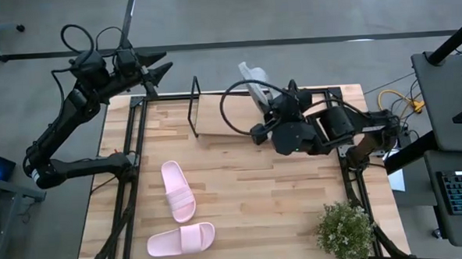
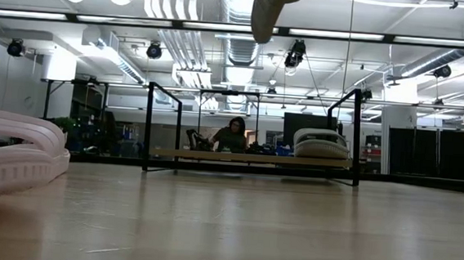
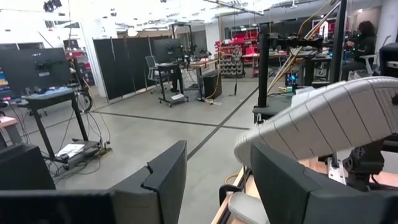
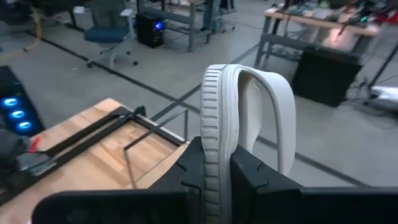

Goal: Pick and place slides into the shelf
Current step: Put the gray slipper on the shelf

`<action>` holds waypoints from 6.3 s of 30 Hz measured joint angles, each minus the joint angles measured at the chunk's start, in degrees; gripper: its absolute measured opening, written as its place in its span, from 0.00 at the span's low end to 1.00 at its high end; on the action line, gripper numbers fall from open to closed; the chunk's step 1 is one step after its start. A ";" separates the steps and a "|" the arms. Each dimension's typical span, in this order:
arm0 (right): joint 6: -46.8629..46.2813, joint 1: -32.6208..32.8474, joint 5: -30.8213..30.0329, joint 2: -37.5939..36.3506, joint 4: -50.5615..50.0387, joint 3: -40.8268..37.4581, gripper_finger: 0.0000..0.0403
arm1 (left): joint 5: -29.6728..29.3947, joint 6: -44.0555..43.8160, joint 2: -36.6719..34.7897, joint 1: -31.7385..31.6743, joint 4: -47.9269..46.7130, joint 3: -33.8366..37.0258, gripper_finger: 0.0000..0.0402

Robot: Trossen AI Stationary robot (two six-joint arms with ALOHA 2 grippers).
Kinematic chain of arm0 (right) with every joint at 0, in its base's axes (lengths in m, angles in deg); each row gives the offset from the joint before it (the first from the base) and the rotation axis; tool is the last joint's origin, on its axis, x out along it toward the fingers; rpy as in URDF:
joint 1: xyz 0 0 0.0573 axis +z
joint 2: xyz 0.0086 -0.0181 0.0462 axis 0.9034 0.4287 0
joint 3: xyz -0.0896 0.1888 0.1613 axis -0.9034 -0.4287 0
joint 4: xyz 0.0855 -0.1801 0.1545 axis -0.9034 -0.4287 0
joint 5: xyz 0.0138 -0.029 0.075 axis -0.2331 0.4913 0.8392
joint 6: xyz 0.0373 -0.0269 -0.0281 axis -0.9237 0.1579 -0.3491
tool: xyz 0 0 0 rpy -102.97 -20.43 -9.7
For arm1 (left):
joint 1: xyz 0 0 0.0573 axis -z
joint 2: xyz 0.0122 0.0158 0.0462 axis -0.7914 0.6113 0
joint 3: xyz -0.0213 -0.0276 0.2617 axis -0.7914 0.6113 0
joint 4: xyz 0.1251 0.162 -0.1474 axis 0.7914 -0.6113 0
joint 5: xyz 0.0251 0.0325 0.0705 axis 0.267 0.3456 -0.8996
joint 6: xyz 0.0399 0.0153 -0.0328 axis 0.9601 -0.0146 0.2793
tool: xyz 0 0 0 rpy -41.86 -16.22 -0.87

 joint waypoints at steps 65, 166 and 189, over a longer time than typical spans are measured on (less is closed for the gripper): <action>29.96 -5.33 -8.62 0.54 25.24 -41.37 0.06 | 0.00 -0.24 0.13 0.02 -3.58 0.11 0.40; 30.57 -10.40 -0.79 21.17 26.85 -47.79 0.06 | 0.00 -0.26 0.16 0.01 -10.25 0.13 0.40; 29.62 -10.14 4.68 20.72 26.59 -47.79 0.24 | 0.07 -0.24 0.13 0.00 -10.29 0.13 0.40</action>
